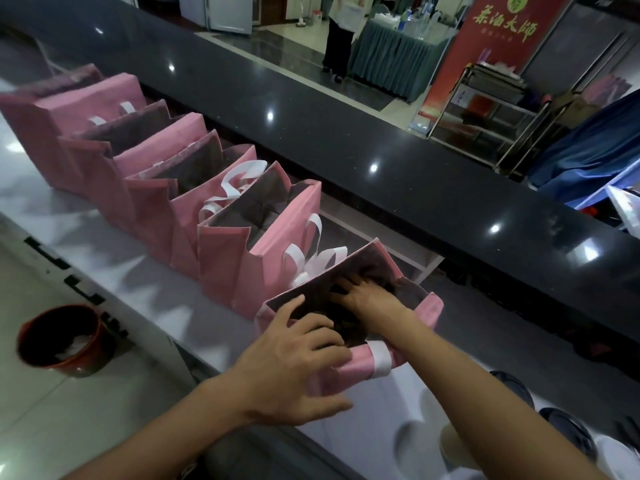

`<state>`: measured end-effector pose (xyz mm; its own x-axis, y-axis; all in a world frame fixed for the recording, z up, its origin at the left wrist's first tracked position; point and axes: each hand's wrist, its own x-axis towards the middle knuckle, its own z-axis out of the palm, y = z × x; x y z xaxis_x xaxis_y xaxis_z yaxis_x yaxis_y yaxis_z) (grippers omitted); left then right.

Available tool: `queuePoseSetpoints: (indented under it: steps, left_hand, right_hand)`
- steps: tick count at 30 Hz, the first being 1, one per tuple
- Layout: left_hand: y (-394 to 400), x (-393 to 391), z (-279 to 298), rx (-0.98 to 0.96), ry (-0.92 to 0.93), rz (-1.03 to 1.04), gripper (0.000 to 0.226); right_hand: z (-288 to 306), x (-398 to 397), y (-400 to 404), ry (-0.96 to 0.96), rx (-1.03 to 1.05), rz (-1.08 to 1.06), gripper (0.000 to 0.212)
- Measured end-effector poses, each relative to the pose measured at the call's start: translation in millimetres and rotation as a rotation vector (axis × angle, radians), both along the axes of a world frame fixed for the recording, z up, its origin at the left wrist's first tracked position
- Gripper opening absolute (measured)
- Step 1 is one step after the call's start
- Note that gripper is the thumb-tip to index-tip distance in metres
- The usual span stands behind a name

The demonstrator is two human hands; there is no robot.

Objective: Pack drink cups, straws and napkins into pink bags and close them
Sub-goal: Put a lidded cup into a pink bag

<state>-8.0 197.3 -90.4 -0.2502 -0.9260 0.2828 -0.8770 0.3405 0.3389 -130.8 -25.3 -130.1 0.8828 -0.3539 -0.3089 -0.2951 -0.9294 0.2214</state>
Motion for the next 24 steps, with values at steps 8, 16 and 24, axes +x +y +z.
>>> queuePoseSetpoints:
  steps: [8,16,24]
  left_hand:
    - [-15,-6,-19,-0.188,-0.179,-0.008,0.041]
    - [-60,-28,-19,-0.112,-0.210,0.102,0.049]
    - [-91,-38,-2,-0.096,-0.182,0.174,0.059]
  right_hand:
    - [43,-7,10,-0.259,0.241,-0.192,0.046]
    - [92,-50,16,-0.513,0.243,-0.353,0.026]
    - [83,-103,13,-0.788,0.221,-0.458,0.032]
